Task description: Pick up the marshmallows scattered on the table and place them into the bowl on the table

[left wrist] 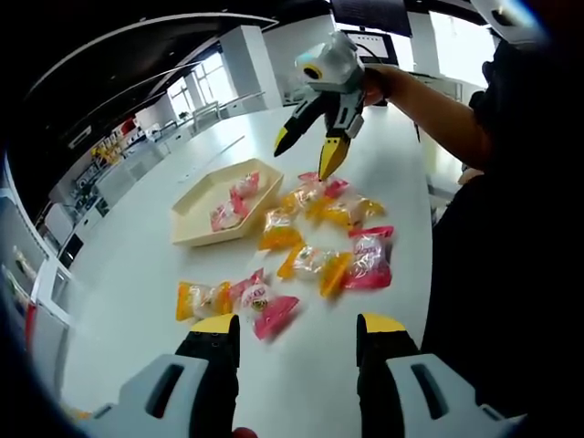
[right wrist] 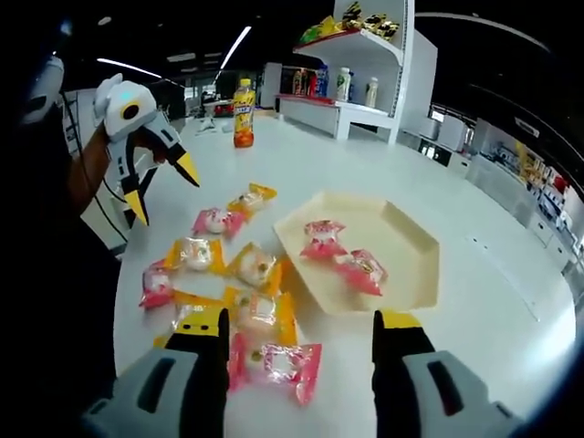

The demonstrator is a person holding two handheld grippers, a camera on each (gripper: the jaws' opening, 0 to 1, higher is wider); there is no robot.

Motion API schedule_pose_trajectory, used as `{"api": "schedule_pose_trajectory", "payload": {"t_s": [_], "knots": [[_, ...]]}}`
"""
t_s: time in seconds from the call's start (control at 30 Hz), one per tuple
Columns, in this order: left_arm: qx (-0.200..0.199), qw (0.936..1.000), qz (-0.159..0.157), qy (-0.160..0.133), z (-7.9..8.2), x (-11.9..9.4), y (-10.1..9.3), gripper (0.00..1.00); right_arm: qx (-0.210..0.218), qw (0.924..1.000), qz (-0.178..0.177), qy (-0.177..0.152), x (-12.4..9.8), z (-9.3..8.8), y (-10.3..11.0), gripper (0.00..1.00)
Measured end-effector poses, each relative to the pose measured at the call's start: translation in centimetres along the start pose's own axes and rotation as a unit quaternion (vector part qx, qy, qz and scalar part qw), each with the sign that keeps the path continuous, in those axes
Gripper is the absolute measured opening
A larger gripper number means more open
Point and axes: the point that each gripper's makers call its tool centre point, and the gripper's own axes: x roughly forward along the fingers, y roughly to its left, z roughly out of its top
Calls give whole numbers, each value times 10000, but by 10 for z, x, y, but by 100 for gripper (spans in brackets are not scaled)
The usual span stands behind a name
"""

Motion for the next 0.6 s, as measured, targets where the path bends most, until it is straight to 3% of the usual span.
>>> {"api": "schedule_pose_trajectory", "payload": {"t_s": [0.6], "knots": [[29, 10000, -10, 19, 1, 1, 0, 50, 85, 9997, 3, 247, -1, -9, 3, 61]]}}
